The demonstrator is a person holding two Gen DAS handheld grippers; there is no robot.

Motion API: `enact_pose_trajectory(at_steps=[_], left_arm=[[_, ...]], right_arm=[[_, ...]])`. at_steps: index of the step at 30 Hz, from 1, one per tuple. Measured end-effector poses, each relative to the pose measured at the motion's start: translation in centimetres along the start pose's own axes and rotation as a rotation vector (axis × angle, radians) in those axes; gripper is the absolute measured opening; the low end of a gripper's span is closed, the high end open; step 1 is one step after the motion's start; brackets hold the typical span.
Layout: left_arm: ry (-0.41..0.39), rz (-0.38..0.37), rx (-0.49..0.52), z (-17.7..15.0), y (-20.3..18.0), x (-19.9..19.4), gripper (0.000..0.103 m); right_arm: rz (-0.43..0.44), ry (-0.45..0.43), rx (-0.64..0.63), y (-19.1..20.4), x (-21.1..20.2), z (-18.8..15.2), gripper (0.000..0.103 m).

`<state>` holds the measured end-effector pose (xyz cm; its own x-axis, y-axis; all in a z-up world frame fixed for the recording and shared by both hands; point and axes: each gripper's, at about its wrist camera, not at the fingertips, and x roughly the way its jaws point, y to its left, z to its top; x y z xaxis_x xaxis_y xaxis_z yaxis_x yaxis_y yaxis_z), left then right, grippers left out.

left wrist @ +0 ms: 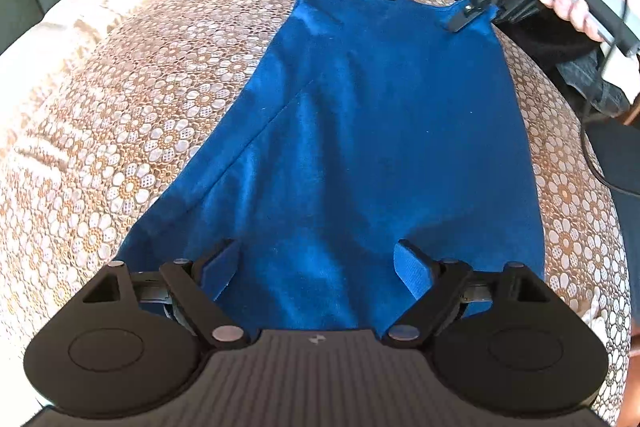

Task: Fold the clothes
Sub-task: 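Lift the collar end with the right gripper and fold it over the shirt body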

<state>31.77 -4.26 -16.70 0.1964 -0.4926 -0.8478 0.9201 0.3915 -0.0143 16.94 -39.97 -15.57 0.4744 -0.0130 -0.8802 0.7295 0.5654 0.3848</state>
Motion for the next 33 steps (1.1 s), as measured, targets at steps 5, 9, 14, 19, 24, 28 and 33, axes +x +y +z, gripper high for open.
enact_pose_trajectory(at_steps=[5, 9, 14, 19, 24, 28, 33], left_arm=[[0.003, 0.019, 0.001, 0.0, -0.5, 0.2, 0.091], [0.005, 0.037, -0.007, -0.1, -0.6, -0.2, 0.091], [-0.008, 0.023, -0.042, -2.1, -0.3, -3.9, 0.092], [0.036, 0.036, -0.051, -6.7, 0.6, -8.8, 0.092], [0.118, 0.072, -0.08, -11.7, 1.3, -11.0, 0.092], [0.136, 0.1, -0.141, -14.8, 1.5, -10.4, 0.092], [0.102, 0.125, -0.156, -16.3, 0.5, -11.9, 0.092]], right_arm=[[0.019, -0.114, -0.117, 2.3, -2.6, -0.9, 0.103], [0.076, -0.186, -0.215, 5.1, -5.2, -1.8, 0.103], [0.172, -0.231, -0.362, 10.0, -8.1, -3.3, 0.103], [0.27, -0.215, -0.523, 15.9, -8.8, -6.5, 0.103], [0.368, -0.155, -0.696, 21.0, -8.8, -11.7, 0.103], [0.408, -0.062, -0.876, 24.2, -7.4, -18.0, 0.103], [0.34, 0.055, -1.054, 24.5, -2.3, -25.1, 0.103]])
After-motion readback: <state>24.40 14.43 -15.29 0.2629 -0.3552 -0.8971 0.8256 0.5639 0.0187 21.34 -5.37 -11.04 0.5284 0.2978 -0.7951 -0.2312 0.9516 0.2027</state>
